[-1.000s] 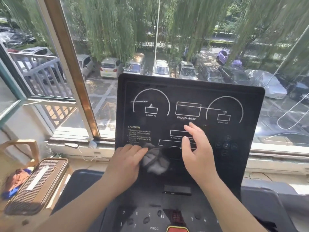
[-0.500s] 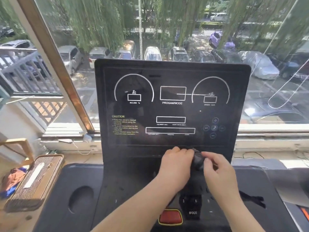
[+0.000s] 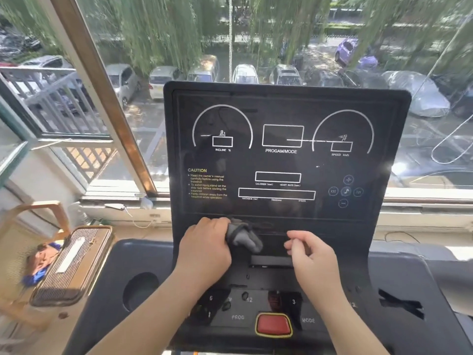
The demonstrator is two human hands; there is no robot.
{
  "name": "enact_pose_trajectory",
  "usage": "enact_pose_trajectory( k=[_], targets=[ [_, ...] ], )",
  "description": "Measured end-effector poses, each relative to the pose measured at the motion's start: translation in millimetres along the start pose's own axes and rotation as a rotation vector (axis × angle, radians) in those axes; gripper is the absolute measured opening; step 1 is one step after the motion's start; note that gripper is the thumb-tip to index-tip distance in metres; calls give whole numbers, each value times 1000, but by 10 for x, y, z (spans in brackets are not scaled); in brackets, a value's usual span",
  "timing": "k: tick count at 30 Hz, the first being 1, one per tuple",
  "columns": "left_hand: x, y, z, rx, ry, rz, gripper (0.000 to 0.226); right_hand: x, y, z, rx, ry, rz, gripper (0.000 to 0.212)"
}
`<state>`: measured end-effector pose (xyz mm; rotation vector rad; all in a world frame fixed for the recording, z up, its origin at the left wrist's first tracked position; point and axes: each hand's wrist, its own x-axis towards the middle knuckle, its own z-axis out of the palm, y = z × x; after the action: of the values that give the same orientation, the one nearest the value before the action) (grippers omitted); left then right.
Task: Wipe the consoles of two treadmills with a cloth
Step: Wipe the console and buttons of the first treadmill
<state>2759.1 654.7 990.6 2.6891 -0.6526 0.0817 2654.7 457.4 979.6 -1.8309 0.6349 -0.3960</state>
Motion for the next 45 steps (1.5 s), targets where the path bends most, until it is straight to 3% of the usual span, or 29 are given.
enact_pose_trajectory(
  k=[5,8,12,19,22,29,36,42,45],
  targets=[
    [78,283,143,78,-9,86,19,26,-11,-235,2,123,78,28],
    [126,658,333,50,-24,193,28,58,-94,-222,-4,145,66,28],
    [138,894,424,12,-30,198,34,70,-172,-104,-45,149,51,29],
    [82,209,192,72,7,90,34,8,-245,371,-72,-2,20,29],
    [59,-102,60,61,-15,43,32,-14,-206,498,8,-21,97,29],
    [60,-191,98,58,44,68,20,-21,37,61,97,167,263,28],
    [159,558,503,87,94,226,32,180,144,-308,65,155,237,23],
    [257,1339,914,25,129,300,35,448,316,-961,-15,350,130,40],
    [324,1833,1084,18,64,285,39,685,499,-1169,9,247,198,43]
  ],
)
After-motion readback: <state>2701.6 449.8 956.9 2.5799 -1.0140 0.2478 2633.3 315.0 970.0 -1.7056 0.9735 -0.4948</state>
